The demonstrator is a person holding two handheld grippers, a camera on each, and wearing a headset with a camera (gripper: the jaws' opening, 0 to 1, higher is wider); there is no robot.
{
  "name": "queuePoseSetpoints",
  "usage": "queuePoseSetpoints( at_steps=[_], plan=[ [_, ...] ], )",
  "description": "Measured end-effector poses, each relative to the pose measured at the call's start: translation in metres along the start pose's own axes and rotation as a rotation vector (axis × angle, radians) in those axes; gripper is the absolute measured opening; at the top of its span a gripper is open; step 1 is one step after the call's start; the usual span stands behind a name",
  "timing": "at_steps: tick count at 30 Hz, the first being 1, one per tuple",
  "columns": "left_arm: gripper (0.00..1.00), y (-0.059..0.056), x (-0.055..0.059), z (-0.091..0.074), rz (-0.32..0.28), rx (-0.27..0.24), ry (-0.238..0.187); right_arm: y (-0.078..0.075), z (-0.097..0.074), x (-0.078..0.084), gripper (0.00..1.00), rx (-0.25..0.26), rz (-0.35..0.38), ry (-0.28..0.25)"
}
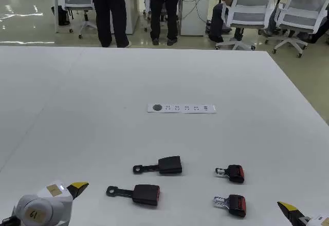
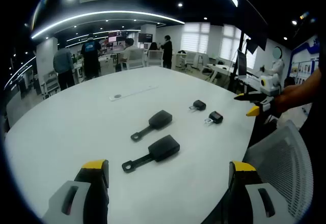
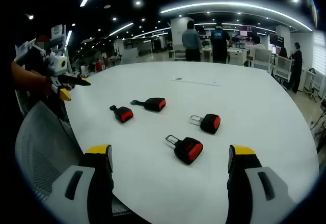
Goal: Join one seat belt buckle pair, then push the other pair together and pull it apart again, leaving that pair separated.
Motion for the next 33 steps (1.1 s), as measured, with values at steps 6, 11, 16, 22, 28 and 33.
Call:
queuePoseSetpoints(
  at_steps=[6,11,16,22,28,33],
  plan=[
    [1.0,0.002,-0.0001,0.0013,0.001,0.0,-0.002,0.0012,0.0011,0.0011,0.93,-0.003,0.007,-0.001],
    [0.99,0.0,-0.0025,0.0011,0.008,-0.004,0.003,0.0025,0.0009,0.0018,0.93,-0.003,0.01,0.002],
    [0.99,0.0005,-0.0004,0.0008,0.009,-0.005,0.006,0.0047,0.0,0.0036,0.94,-0.005,0.013,0.007],
    [0.99,0.0013,0.0004,0.0013,0.011,-0.008,0.009,0.005,0.0,0.0036,0.93,-0.005,0.013,0.009],
    [0.99,0.0011,0.0016,0.0,0.013,-0.01,0.011,0.0058,0.001,0.0029,0.93,-0.008,0.013,0.012],
    [0.99,0.0008,0.0012,0.0,0.015,-0.012,0.013,0.0053,0.0008,0.0029,0.93,-0.011,0.013,0.015]
  ],
)
Point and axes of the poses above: the centre of the closed fingertips' face, and the gripper's own axes: z roughly forward along the fingers, y roughly to its left, x roughly out of its underside, the point moved 10 cm from there along -z, roughly backward along the fingers, and after that the axes turned 13 degrees about -x, right-handed, at the moved point
